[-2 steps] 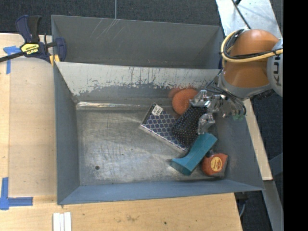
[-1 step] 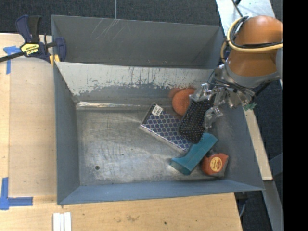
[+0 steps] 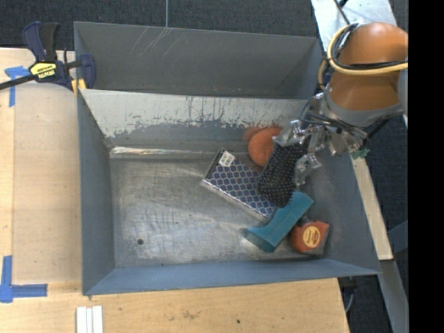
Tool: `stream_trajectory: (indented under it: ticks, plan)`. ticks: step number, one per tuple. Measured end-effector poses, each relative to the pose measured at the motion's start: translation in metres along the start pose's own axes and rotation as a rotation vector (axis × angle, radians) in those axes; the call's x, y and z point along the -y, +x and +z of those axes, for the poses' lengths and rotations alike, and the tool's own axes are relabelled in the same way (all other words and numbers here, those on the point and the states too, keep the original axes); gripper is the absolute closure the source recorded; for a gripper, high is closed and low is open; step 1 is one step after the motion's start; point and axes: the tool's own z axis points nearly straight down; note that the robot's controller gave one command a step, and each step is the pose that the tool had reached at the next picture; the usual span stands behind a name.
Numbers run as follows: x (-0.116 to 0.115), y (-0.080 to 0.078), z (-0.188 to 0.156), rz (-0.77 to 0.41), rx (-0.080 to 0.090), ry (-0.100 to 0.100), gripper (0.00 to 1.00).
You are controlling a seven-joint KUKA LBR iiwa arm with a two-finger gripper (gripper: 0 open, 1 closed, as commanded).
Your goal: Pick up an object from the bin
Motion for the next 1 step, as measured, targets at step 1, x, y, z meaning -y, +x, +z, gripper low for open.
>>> stream_trajectory:
  ticks: [1]
  plan:
    - [0.0048, -0.0023, -0.0365, -0.096, -0.003, -0.002, 1.00]
